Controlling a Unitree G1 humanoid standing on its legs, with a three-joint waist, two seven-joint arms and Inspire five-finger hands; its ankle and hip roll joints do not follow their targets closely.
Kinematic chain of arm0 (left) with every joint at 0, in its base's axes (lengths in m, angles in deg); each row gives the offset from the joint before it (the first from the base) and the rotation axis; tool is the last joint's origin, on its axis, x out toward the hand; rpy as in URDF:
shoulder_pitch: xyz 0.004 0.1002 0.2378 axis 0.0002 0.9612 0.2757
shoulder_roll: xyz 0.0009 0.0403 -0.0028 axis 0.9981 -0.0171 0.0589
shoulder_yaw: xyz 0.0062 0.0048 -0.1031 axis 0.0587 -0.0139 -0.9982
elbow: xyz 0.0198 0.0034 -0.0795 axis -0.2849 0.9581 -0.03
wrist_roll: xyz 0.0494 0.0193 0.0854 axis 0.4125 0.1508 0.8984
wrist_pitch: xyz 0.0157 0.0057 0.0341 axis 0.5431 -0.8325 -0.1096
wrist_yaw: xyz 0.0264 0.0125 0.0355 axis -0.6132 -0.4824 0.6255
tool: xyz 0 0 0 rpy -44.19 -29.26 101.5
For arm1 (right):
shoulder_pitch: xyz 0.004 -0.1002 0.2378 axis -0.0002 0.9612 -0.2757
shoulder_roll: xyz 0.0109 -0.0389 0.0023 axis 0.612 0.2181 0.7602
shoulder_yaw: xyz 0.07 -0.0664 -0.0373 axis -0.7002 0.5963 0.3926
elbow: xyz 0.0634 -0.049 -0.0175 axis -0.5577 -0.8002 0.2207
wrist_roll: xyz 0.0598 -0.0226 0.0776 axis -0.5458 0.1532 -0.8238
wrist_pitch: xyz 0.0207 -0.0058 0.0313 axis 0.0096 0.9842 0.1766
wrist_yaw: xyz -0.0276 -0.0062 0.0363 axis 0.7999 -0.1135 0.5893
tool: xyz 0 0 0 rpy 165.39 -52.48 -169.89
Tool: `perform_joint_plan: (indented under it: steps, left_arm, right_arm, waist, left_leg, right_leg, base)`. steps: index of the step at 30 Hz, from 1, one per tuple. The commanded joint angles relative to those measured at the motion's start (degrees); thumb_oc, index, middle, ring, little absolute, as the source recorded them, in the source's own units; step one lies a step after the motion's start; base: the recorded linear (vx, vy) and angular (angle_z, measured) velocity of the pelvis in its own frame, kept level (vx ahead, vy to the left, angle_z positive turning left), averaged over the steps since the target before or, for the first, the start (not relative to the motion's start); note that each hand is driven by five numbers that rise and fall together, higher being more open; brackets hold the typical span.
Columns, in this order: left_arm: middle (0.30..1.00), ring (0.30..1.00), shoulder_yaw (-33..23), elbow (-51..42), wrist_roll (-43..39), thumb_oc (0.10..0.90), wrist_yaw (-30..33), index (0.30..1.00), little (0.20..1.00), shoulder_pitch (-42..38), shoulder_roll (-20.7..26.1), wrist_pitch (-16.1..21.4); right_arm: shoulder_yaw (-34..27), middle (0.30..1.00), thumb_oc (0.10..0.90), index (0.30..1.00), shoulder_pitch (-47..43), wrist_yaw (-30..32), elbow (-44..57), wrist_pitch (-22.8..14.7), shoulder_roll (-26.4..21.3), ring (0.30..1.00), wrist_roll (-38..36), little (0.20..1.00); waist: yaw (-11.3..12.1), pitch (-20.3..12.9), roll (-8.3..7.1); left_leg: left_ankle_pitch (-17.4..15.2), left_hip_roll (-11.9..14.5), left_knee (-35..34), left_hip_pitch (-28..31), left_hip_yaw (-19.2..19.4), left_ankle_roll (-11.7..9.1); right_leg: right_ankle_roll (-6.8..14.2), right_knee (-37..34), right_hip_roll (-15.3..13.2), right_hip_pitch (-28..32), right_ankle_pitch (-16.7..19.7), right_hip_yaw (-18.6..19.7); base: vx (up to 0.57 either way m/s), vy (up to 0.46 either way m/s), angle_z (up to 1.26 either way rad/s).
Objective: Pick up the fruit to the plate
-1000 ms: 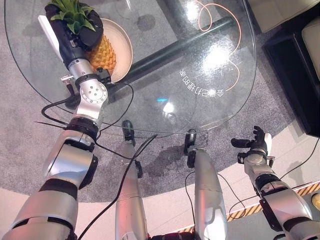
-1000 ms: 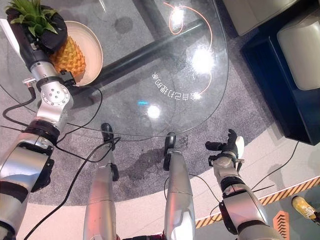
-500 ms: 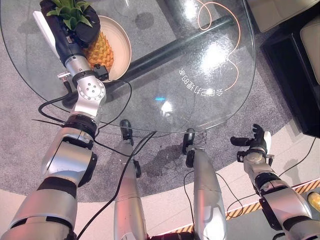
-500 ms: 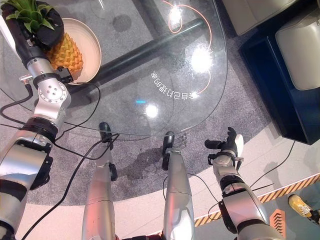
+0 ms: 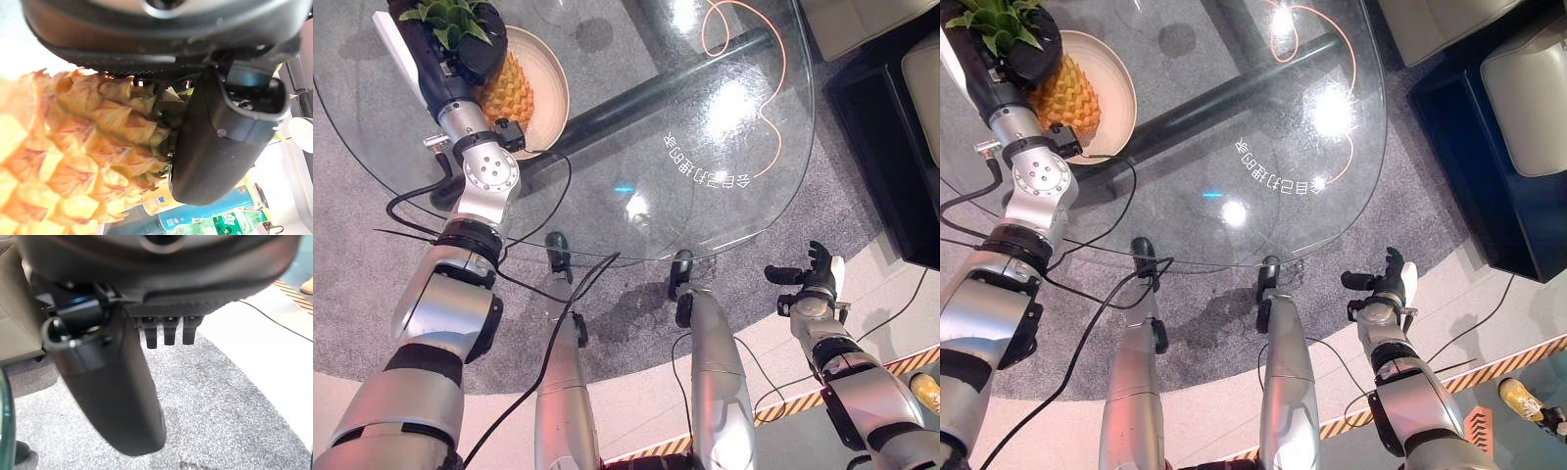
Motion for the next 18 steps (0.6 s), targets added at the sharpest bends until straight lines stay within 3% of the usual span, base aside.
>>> perform_joint_plan:
  steps: [1, 14, 18]
  left_arm:
    - [0.493, 0.493, 0.74, -1.26, 2.76, 0.325, 3.65, 0.493, 0.425, -11.51, 5.81, 6.52]
    - [0.502, 0.502, 0.46, -4.45, 4.16, 0.336, 4.51, 0.502, 0.436, -10.04, 5.15, 8.03]
    - [0.533, 0.533, 0.43, -5.07, 4.77, 0.372, 4.49, 0.533, 0.472, -9.79, 4.97, 7.91]
  right_arm:
    - [0.29, 0.9, 0.8, 0.9, 1.71, 2.03, -0.91, -0.61, -0.94, 0.9, -1.53, 0.9]
    - [-0.09, 0.9, 0.8, 0.9, 1.62, 2.67, -0.59, -0.7, -0.53, 0.9, -1.57, 0.9]
    - [-0.4, 0.9, 0.8, 0.9, 1.57, 2.71, -0.82, -0.78, -0.48, 0.9, -1.43, 0.9]
  waist:
    - [0.42, -1.35, -2.53]
    - [1.07, -1.35, -2.42]
    - [1.15, -1.35, -2.41]
  left_leg:
    - [-13.87, 0.21, 13.1, 1.09, 3.47, 1.59]
    - [-13.99, -0.06, 13.07, 0.59, 3.02, 1.66]
    - [-14.01, -0.09, 12.94, 0.66, 2.99, 1.67]
  right_leg:
    - [1.04, -16.19, 3.32, 4.13, 10.82, 2.52]
    - [1.21, -16.31, 3.13, 3.79, 10.93, 2.02]
    - [1.21, -16.45, 3.16, 3.88, 10.95, 1.9]
  base:
    - [0.0, 0.0, 0.0]
    - [0.0, 0.0, 0.0]
    - [0.0, 0.0, 0.0]
